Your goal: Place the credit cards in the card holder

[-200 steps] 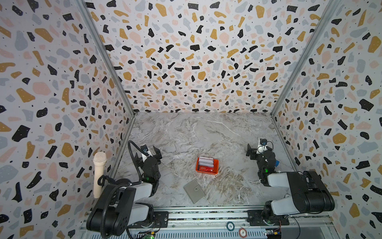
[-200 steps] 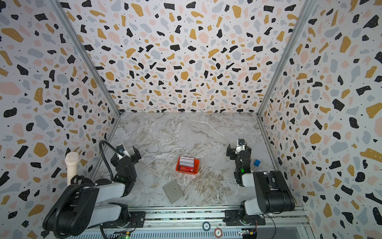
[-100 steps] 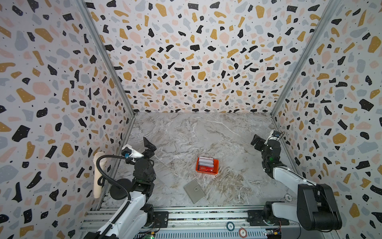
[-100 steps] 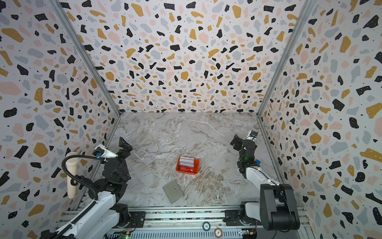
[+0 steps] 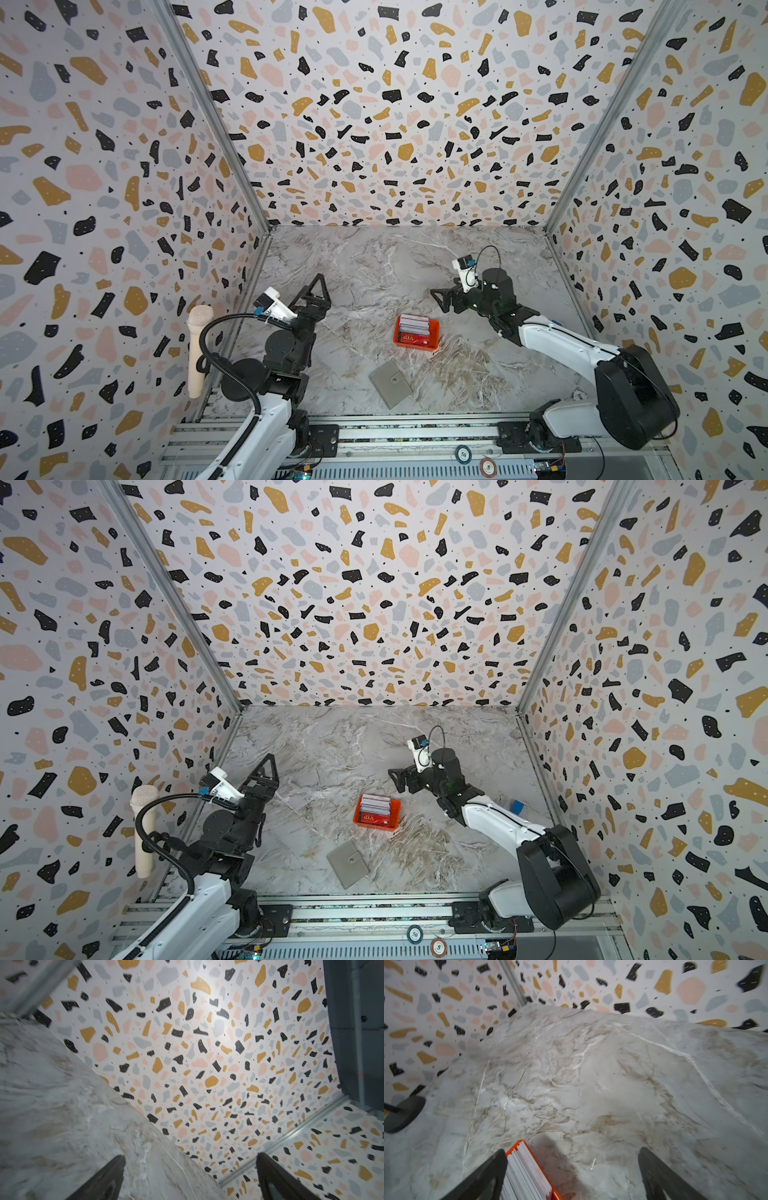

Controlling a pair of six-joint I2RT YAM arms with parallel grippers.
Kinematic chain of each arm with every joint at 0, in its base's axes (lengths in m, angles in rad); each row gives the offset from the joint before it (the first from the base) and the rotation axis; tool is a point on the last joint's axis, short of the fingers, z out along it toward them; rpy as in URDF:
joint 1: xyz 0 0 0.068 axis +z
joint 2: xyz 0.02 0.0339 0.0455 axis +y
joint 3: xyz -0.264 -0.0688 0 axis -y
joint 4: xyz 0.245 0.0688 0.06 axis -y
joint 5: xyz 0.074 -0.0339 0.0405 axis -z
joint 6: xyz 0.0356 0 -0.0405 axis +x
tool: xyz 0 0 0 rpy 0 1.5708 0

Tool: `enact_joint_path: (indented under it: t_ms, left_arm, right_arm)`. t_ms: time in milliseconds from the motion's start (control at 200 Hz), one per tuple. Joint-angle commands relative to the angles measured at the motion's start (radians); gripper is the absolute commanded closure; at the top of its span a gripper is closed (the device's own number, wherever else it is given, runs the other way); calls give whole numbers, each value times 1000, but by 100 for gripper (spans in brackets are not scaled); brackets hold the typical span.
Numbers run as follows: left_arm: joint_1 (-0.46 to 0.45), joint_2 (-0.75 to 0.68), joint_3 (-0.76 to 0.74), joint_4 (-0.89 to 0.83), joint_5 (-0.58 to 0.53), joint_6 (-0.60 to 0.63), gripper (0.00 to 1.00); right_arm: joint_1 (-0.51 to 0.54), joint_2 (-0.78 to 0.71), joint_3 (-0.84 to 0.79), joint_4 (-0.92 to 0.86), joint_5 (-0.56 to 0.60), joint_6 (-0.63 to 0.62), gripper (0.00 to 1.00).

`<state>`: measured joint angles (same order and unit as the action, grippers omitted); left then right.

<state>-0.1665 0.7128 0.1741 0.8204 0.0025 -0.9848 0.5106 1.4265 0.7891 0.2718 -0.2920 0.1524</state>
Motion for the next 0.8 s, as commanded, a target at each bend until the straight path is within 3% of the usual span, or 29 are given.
enact_joint_path:
  t_ms: [0, 250, 461, 796]
  left_arm:
    - [-4, -6, 8, 51, 222, -75, 0]
    - [-13, -22, -40, 1, 278, -77, 0]
    - [-14, -40, -76, -22, 281, -58, 0]
    - [-14, -29, -73, -69, 283, -22, 0]
  right_arm:
    - [57, 85, 94, -195, -56, -151, 1]
    - [191, 216, 247, -347, 62, -269, 1]
    - [267, 266, 277, -420, 184, -299, 1]
    - [289, 278, 256, -441, 253, -290, 1]
